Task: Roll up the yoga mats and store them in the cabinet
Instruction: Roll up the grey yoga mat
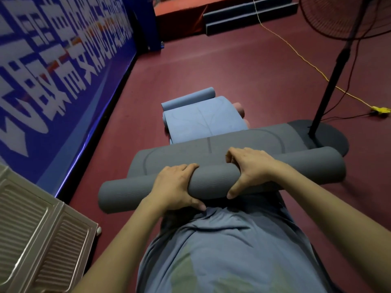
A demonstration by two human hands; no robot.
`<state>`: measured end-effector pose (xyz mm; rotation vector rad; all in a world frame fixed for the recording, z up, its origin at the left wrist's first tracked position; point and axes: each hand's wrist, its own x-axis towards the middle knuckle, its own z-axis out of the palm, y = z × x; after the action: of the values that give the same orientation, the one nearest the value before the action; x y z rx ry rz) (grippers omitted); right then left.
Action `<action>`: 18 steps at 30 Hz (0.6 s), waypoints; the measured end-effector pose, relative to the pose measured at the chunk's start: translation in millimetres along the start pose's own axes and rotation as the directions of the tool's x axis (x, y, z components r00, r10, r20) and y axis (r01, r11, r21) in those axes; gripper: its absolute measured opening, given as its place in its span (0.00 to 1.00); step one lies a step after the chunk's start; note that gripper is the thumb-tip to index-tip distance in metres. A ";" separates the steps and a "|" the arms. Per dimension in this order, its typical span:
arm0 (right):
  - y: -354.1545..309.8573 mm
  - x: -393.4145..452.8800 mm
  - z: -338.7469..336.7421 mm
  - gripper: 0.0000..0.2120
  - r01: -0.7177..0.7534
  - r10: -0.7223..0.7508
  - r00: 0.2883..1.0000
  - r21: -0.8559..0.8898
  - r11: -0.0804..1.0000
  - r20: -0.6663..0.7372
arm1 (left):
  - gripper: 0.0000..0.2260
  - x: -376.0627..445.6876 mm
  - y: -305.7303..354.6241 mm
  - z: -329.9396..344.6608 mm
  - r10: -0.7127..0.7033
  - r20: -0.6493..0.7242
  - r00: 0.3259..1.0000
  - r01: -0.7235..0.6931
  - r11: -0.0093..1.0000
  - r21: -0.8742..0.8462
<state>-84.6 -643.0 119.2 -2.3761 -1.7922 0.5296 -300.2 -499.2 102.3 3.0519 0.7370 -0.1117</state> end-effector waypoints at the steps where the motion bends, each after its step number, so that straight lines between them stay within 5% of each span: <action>1: 0.5 -1.2 -1.1 0.43 0.004 -0.004 1.000 0.002 1.000 -0.009 | 0.52 2.7 -1.4 -2.5 0.007 0.021 1.000 -0.007 1.000 -0.006; 6: 7.3 -7.6 2.2 0.41 0.008 -0.011 0.998 -0.057 0.998 -0.061 | 0.48 23.2 -10.4 -18.4 0.001 0.198 0.980 0.018 0.995 -0.096; 12: 11.0 -7.5 16.1 0.54 -0.007 -0.013 0.996 -0.238 0.971 -0.083 | 0.44 38.0 -16.8 -35.2 -0.003 0.362 0.932 0.074 0.981 -0.182; 15: 9.5 1.3 6.5 0.52 -0.029 0.027 1.000 -0.200 0.979 -0.016 | 0.44 39.1 -14.1 -38.2 -0.016 0.367 0.930 0.099 0.973 -0.208; 18: 8.0 16.1 -9.8 0.53 -0.045 0.063 0.994 -0.185 0.982 0.094 | 0.54 30.9 -8.1 -32.6 -0.086 0.309 0.947 0.151 0.969 -0.195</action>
<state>-70.2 -629.0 122.6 -2.5689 -1.8980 0.5191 -274.2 -477.3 132.8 2.6974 0.8460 -0.4506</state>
